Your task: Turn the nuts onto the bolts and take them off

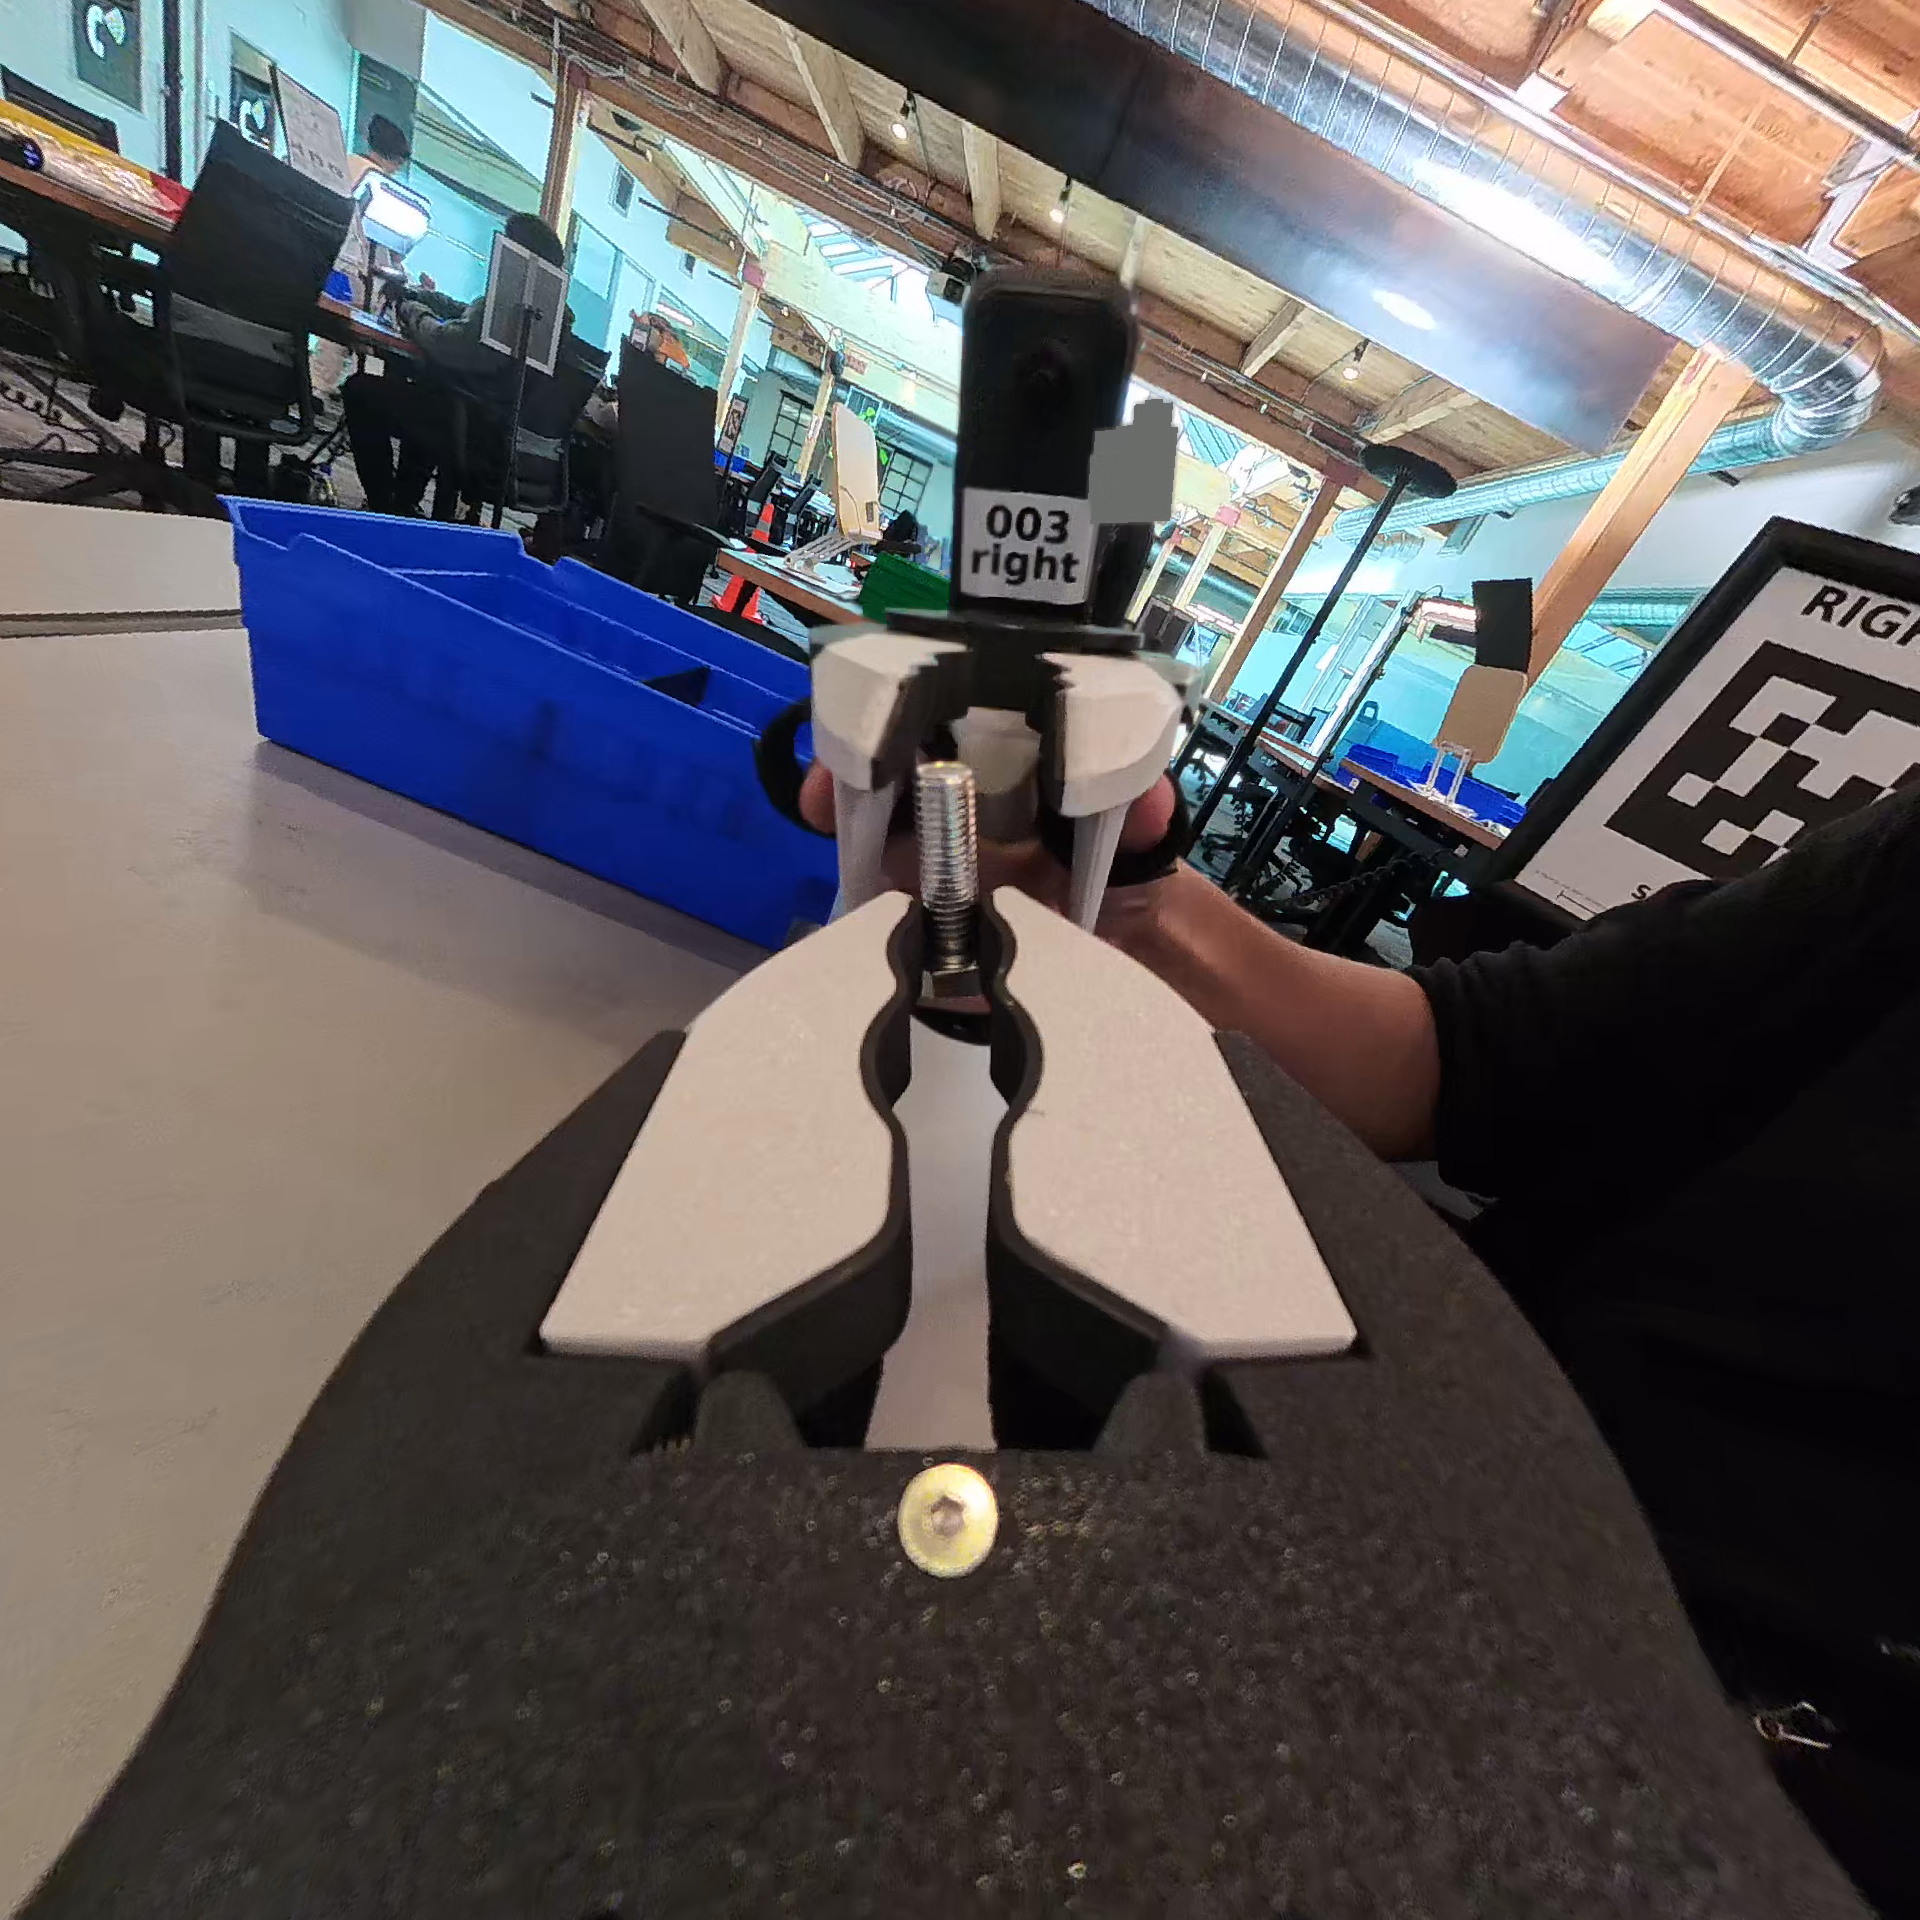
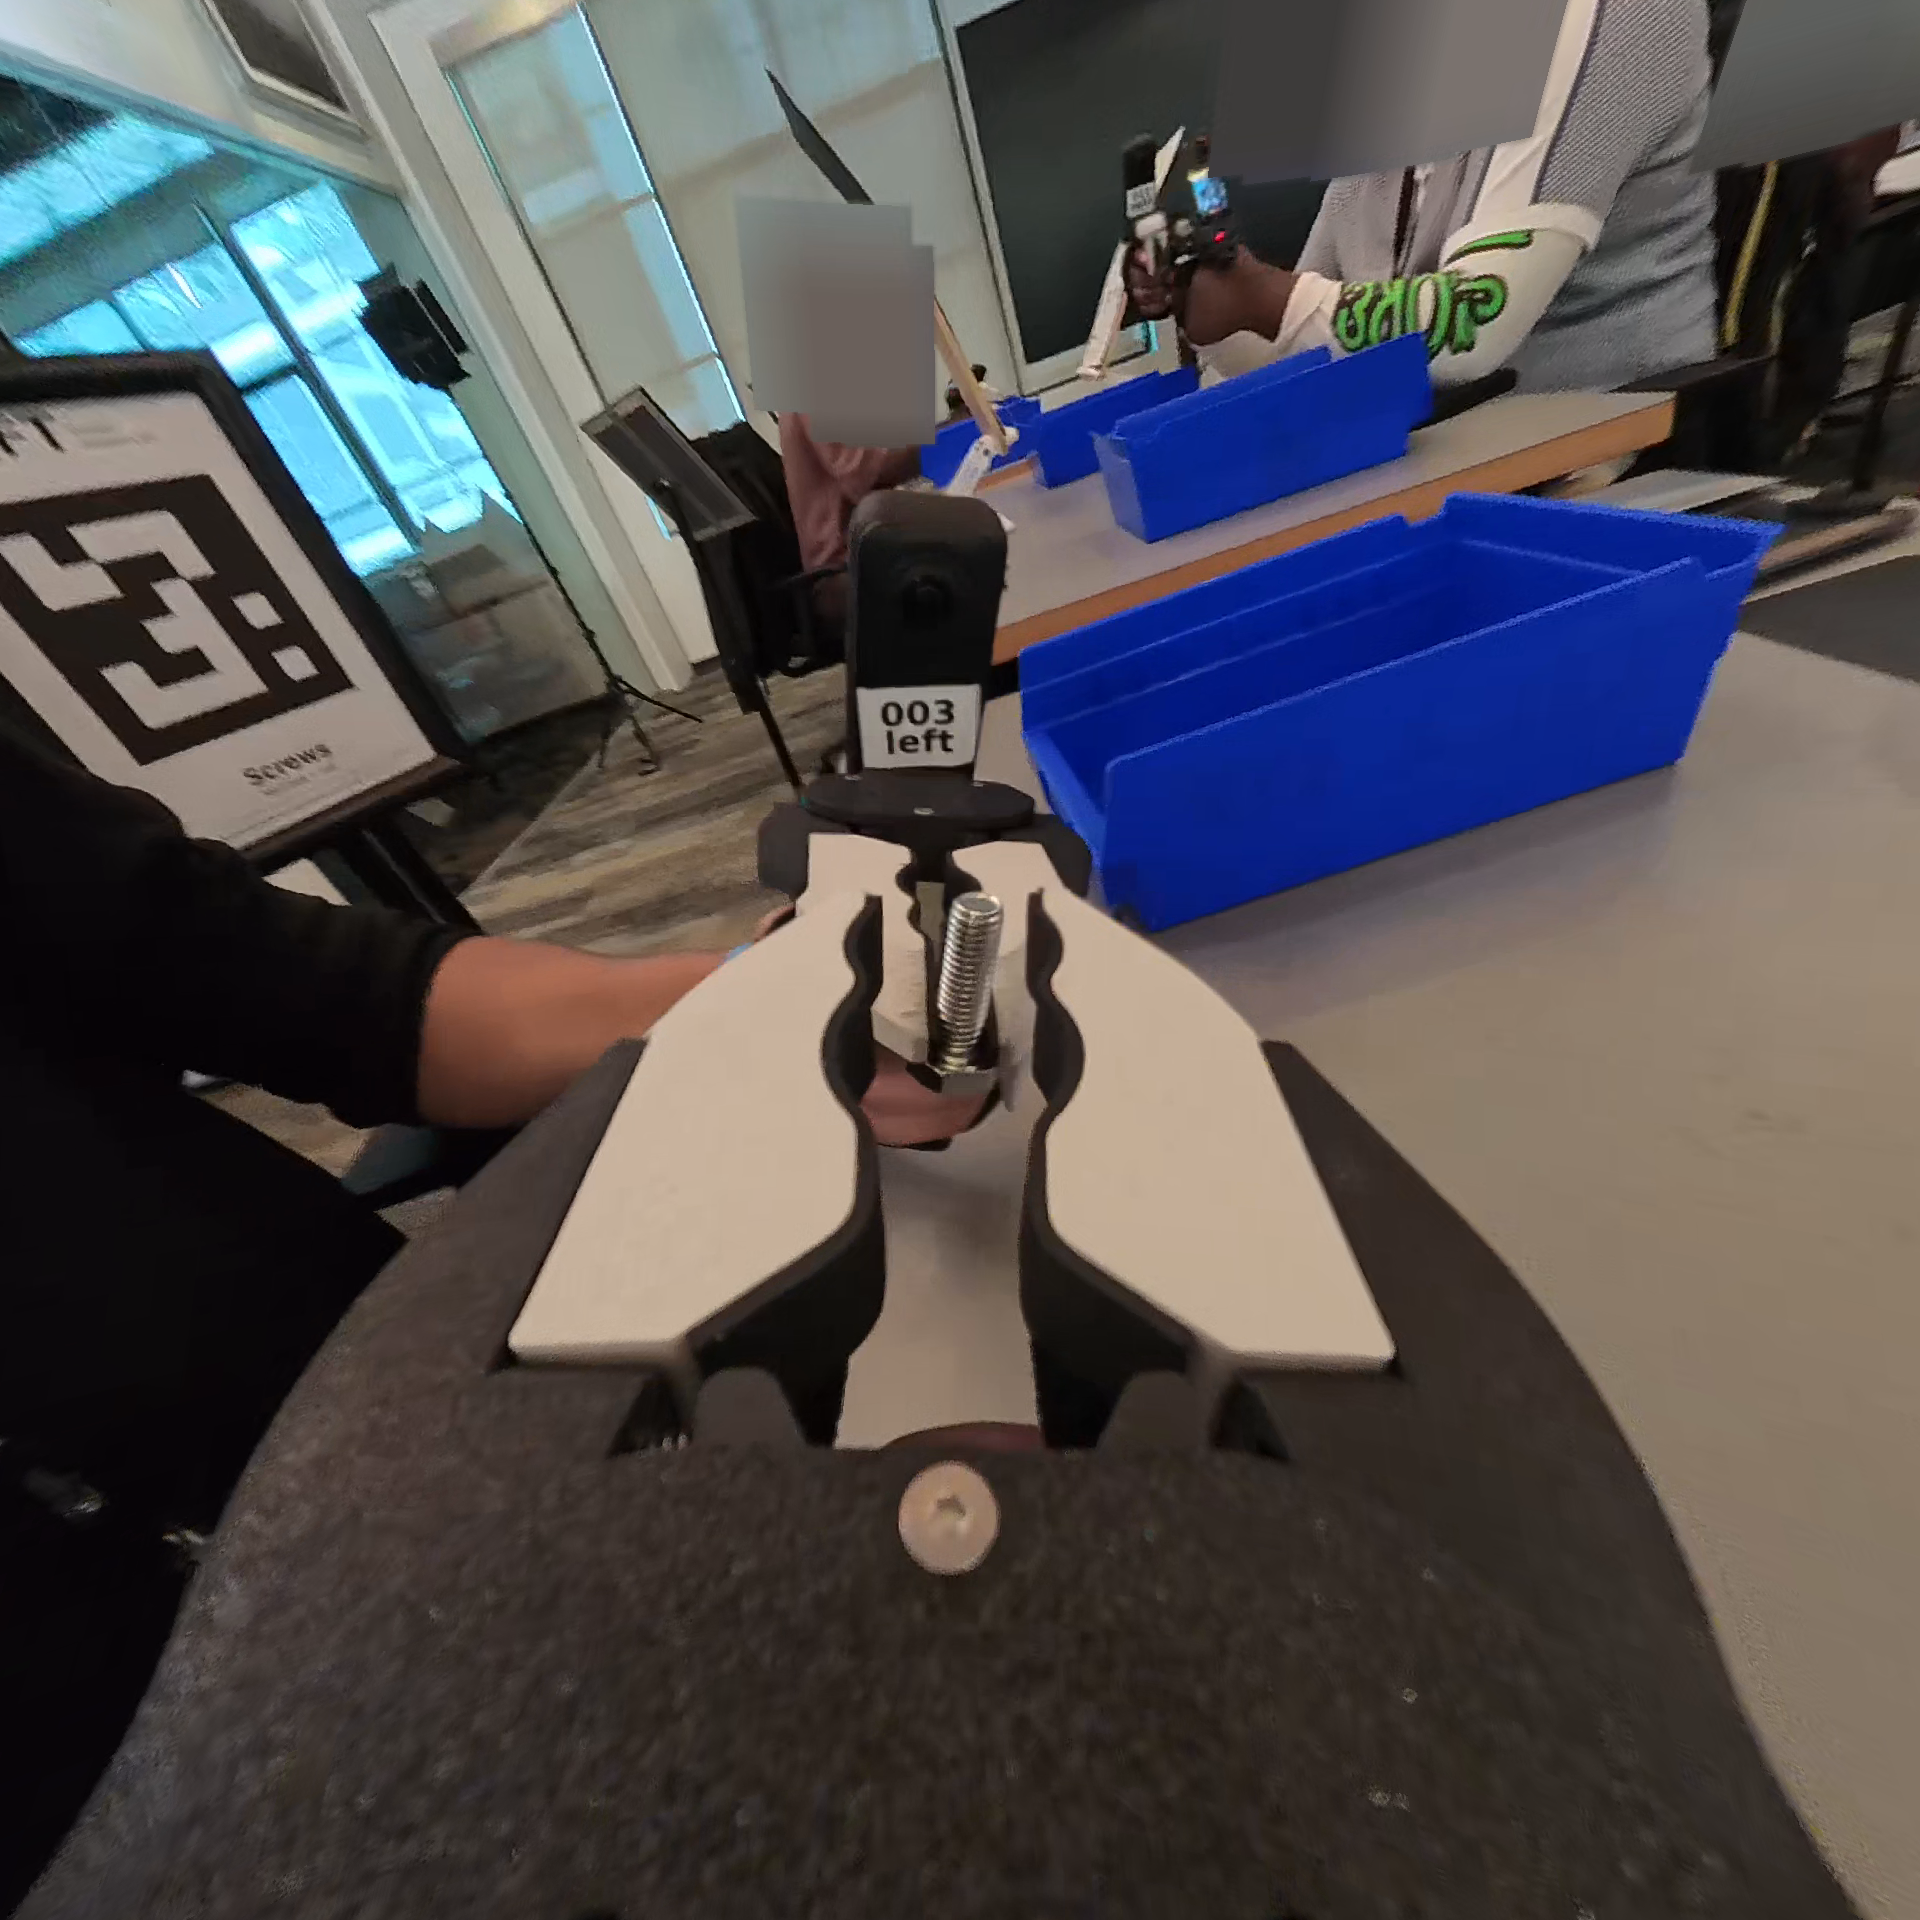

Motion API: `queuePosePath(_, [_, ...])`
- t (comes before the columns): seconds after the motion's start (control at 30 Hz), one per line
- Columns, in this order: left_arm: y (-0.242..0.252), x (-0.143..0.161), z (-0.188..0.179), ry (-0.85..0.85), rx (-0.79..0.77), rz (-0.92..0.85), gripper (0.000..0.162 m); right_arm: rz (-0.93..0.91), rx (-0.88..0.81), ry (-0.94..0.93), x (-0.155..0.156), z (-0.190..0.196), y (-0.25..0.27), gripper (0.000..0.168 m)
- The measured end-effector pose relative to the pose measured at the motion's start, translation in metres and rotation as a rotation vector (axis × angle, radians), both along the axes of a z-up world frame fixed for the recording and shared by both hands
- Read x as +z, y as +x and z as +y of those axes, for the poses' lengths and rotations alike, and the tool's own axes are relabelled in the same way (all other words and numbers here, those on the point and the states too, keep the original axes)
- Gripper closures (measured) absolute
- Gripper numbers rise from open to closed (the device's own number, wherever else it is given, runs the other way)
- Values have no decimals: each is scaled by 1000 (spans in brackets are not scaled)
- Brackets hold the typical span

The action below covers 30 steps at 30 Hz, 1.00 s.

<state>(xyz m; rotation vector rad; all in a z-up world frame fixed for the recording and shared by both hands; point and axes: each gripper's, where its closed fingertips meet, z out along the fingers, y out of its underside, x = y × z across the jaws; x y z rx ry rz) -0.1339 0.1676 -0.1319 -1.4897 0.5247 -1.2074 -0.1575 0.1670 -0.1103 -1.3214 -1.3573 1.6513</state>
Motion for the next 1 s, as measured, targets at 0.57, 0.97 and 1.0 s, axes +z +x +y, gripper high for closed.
queuePosePath(0.57, [-12, -3, 8, 39, 138, 77, 122, -1, -30, -106, -2, 19, 5, 159])
queuePosePath(0.97, [-40, -22, 32, -29, 304, 137, 124, -818, -760, 237, 29, 322, 177, 159])
queuePosePath(1.0, [-39, -24, 32, -32, 298, 147, 125, -950, -746, 190, 3, 337, 189, 158])
